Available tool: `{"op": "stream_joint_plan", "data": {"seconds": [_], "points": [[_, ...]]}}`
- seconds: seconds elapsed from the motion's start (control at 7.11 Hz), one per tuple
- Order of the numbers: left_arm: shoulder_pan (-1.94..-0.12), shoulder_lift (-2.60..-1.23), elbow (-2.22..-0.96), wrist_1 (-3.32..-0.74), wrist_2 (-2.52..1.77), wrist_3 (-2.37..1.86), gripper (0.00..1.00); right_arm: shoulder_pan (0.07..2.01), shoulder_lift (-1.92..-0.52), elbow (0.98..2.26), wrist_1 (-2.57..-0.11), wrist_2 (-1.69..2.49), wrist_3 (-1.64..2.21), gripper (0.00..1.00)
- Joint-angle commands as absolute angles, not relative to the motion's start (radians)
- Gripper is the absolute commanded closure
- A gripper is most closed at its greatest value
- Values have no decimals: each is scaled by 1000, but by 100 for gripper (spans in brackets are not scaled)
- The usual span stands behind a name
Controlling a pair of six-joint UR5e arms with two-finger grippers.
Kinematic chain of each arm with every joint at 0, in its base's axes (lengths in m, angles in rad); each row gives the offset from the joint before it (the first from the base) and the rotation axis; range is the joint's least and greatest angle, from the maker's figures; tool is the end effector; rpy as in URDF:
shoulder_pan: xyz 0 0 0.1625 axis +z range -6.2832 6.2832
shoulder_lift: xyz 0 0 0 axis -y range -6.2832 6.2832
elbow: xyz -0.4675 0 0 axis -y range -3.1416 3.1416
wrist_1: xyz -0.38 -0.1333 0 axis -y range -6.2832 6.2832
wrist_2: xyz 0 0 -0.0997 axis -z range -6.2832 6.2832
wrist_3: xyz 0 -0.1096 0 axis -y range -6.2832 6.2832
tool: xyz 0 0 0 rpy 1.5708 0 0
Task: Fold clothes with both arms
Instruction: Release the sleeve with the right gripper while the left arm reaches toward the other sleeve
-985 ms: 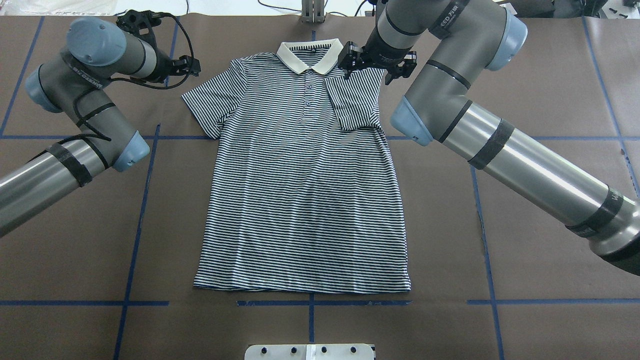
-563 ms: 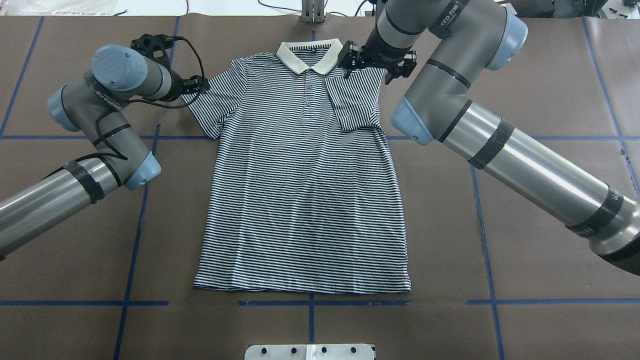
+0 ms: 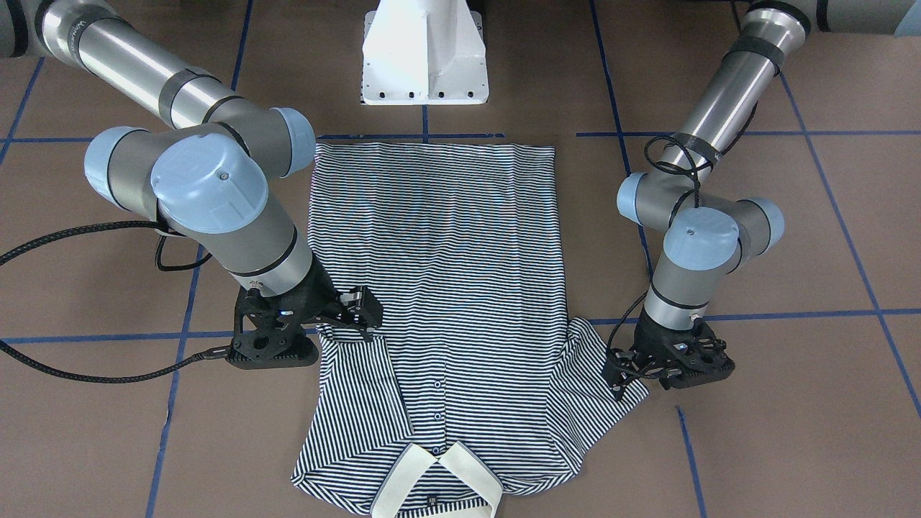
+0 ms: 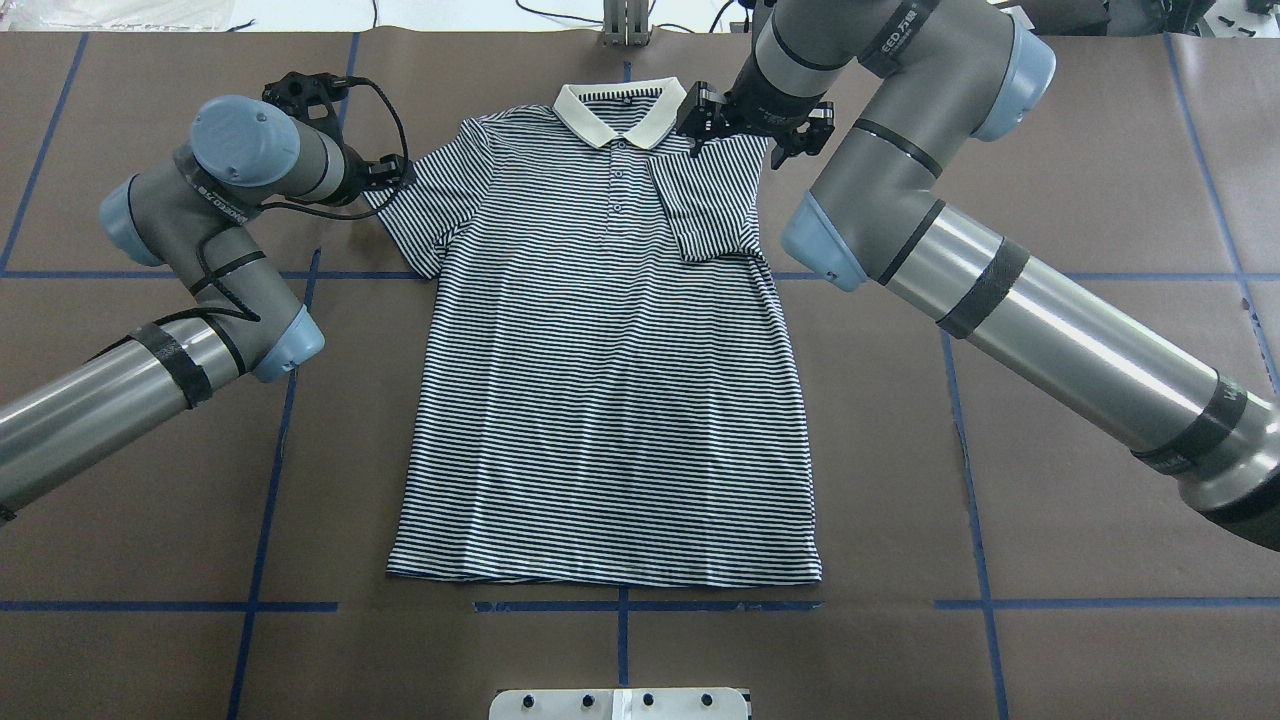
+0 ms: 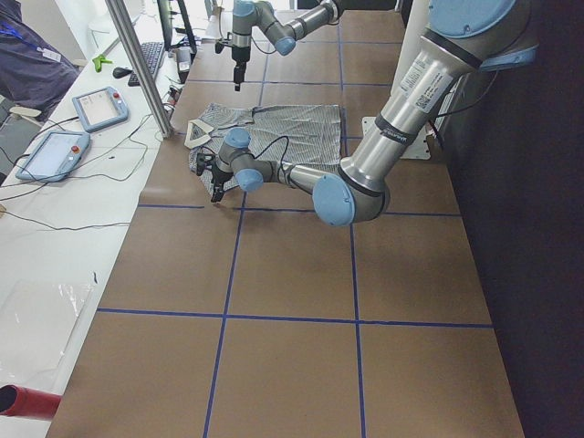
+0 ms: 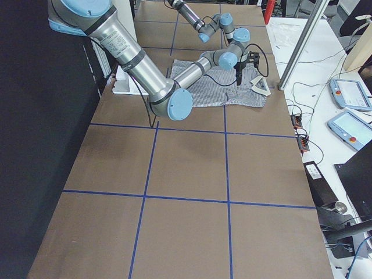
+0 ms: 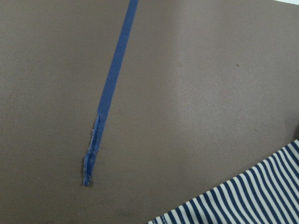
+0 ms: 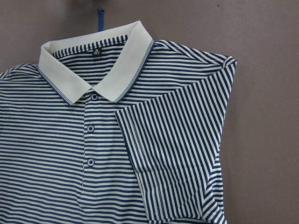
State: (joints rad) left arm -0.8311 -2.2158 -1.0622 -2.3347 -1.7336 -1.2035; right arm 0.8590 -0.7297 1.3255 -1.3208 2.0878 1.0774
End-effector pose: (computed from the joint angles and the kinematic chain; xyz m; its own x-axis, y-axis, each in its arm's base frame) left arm 0.4568 -0.6719 0.4735 0.6219 -0.1558 -0.7674 0.4500 0.8732 0.1874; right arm -0.4629 -0.6578 0.2495 0.5788 0.0406 0.8145 -0.1617 0.9846 0.0658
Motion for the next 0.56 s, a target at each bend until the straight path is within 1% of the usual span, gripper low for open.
{"op": "stream_joint_plan", "data": {"seconds": [0.0,0.14,0.42], "points": [[-824,-2217,-1062,-2335,-1733,-1204,17,859,-732,1325,-1321,2088,1081,0],[-819,-2217,-1062,-2335,-1733,-1204,25,861,-732,1325,-1321,2088,1081,0],[-818,-2217,-1065,-2335,-1733,-1207,52,862,-733,1325,-1321,2088,1081,0]]}}
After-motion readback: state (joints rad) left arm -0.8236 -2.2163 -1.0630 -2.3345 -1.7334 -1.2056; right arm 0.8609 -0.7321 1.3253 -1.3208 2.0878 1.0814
